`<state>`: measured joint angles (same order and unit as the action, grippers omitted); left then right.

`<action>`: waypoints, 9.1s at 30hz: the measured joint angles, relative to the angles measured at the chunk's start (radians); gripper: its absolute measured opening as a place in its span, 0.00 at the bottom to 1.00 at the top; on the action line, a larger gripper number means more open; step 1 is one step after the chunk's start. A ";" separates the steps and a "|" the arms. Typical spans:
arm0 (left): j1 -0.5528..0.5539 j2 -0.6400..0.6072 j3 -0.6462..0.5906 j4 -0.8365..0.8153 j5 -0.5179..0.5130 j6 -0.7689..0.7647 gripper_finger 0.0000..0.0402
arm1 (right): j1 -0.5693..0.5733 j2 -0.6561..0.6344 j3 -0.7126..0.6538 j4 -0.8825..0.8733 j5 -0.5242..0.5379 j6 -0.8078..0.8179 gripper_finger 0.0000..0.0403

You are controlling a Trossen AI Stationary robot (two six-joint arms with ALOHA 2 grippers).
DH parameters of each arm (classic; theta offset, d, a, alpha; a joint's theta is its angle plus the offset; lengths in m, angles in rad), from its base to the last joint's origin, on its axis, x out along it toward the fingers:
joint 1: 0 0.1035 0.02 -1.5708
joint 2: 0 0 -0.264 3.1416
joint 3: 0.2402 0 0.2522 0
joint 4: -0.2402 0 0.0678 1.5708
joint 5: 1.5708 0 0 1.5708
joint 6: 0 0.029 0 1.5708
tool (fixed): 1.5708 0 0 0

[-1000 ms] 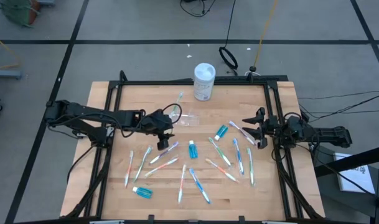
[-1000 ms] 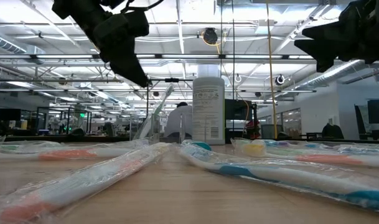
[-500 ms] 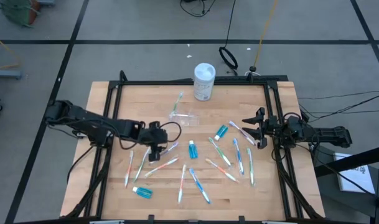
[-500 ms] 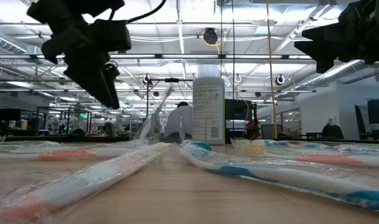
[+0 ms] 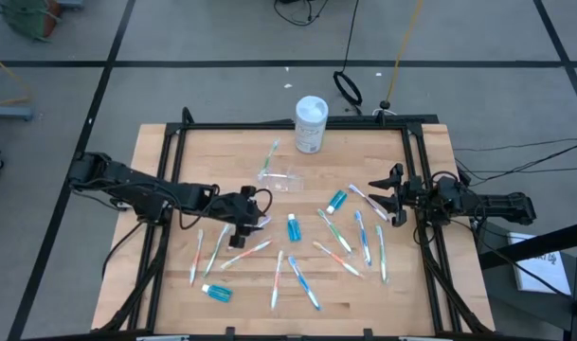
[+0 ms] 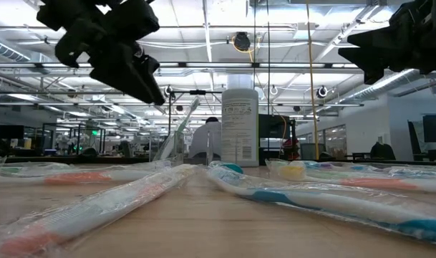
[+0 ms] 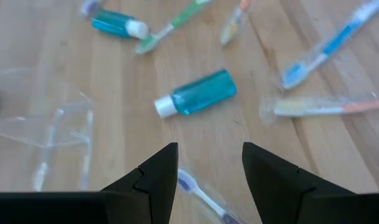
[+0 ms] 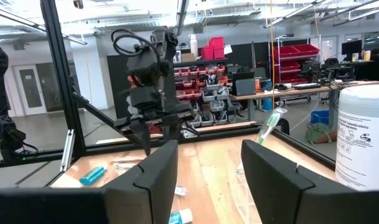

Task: Pick & Place toothbrushing station
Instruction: Put the blue mouthwash into the transparent organizer, then put the purple toothbrush into the transparent organizer

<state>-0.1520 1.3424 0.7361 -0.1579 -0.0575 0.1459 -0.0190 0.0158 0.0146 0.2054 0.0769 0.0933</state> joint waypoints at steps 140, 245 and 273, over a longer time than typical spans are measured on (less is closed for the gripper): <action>0.296 0.268 0.261 -0.091 -0.667 1.455 0.29 | 0.000 0.000 0.000 0.007 0.000 -0.026 0.42; 0.167 0.106 0.336 -0.584 -0.638 0.193 0.42 | 0.000 0.000 0.000 0.000 0.000 -0.046 0.42; 0.095 -0.513 0.108 -0.733 -0.283 -0.339 0.42 | 0.000 0.000 -0.001 0.325 0.048 -0.107 0.42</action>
<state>-0.0569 0.8299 0.8442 -0.8904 -0.3405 -0.1927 -0.0189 0.0154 0.0139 0.5302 0.1253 -0.0139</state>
